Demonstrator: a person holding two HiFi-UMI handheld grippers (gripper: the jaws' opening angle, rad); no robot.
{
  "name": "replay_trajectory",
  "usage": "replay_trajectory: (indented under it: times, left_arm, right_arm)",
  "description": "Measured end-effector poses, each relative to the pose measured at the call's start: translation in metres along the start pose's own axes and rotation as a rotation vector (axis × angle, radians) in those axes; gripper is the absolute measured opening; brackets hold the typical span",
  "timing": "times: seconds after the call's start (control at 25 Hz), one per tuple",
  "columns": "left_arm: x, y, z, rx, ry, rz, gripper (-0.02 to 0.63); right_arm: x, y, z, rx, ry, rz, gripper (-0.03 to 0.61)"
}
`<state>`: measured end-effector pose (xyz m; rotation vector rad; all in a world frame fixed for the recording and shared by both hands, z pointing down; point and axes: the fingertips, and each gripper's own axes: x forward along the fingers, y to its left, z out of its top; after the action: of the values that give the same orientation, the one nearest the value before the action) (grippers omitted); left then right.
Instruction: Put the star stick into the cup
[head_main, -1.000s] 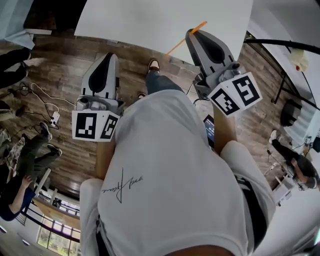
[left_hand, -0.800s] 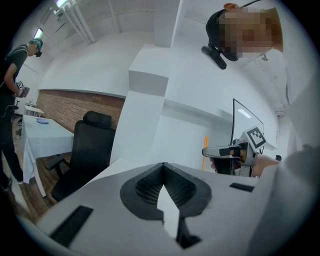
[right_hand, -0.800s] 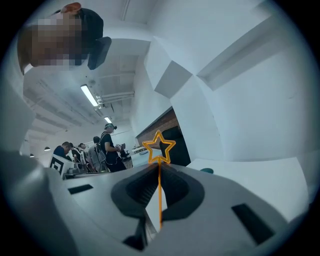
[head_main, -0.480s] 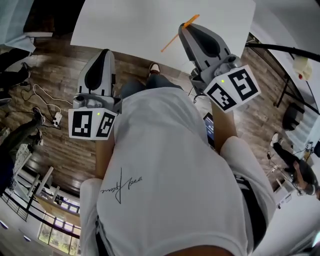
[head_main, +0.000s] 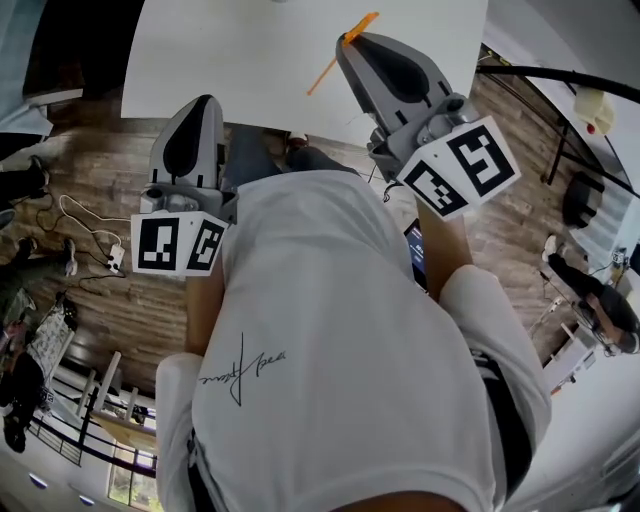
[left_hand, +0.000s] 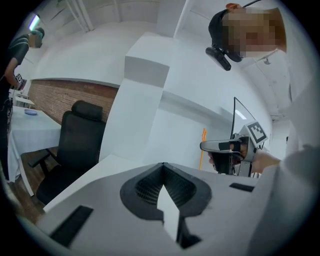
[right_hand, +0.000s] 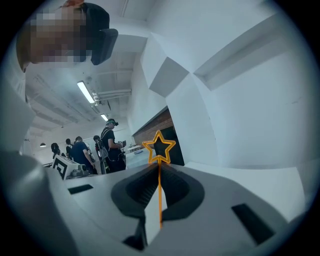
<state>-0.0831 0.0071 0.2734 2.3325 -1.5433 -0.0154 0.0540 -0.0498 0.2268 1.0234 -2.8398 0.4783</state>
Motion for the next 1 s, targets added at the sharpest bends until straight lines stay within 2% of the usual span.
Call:
replay_trajectory:
  times: [0.68, 1.0]
  left_arm:
    - [0.088, 0.036, 0.045, 0.033, 0.03, -0.201, 0.008]
    - [0.11, 0.063, 0.057, 0.045, 0.057, -0.302, 0.008]
  right_arm:
    - [0.041, -0.043, 0.046, 0.01, -0.047, -0.171, 0.018]
    - [0.065, -0.043, 0.061, -0.001, -0.074, -0.264, 0.018]
